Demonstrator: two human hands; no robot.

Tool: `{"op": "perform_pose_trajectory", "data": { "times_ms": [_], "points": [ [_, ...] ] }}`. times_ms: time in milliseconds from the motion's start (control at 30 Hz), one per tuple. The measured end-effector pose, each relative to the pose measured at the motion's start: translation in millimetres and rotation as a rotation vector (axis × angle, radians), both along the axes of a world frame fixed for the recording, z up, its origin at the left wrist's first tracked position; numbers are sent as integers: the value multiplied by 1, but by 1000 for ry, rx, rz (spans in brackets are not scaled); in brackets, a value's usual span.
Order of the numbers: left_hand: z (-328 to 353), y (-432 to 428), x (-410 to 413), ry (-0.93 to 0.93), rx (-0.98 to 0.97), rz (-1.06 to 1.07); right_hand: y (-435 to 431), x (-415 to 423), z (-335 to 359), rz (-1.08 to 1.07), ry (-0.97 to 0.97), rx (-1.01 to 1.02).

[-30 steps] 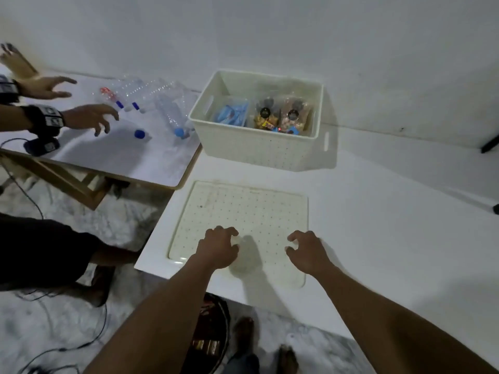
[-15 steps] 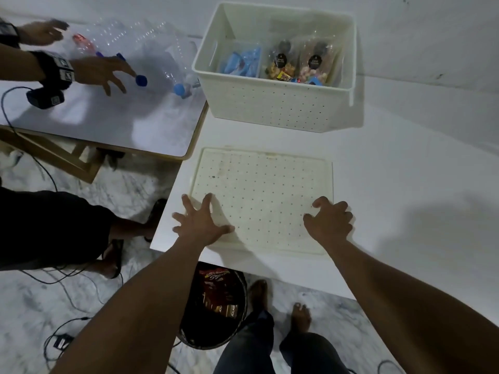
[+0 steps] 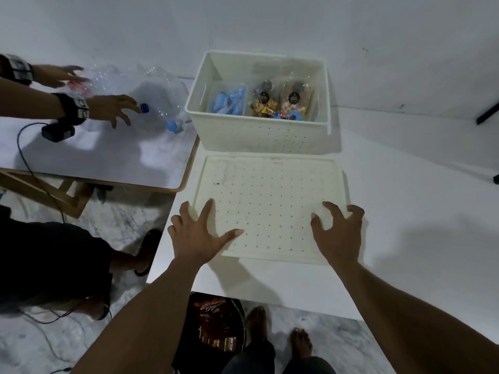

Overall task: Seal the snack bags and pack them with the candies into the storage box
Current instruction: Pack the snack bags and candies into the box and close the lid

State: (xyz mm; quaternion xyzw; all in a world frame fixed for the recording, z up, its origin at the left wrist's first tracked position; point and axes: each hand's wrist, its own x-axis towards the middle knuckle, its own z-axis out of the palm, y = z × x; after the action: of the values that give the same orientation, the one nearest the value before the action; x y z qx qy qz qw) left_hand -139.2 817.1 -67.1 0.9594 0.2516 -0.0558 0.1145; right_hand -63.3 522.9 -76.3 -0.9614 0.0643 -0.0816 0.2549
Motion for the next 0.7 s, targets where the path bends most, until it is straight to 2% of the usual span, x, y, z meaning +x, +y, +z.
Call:
{"op": "perform_pose_trajectory", "data": {
  "times_ms": [167, 333, 533, 700],
  "points": [
    [22, 4, 18, -178, 49, -30, 0, 11, 23, -8, -145, -32],
    [60, 19, 63, -278, 82, -60, 8, 50, 61, -3, -186, 16],
    [105, 37, 129, -265, 68, -84, 20, 110, 98, 20, -198, 8],
    [113, 57, 179, -218, 56, -69, 38, 167, 106, 43, -160, -4]
  ]
}}
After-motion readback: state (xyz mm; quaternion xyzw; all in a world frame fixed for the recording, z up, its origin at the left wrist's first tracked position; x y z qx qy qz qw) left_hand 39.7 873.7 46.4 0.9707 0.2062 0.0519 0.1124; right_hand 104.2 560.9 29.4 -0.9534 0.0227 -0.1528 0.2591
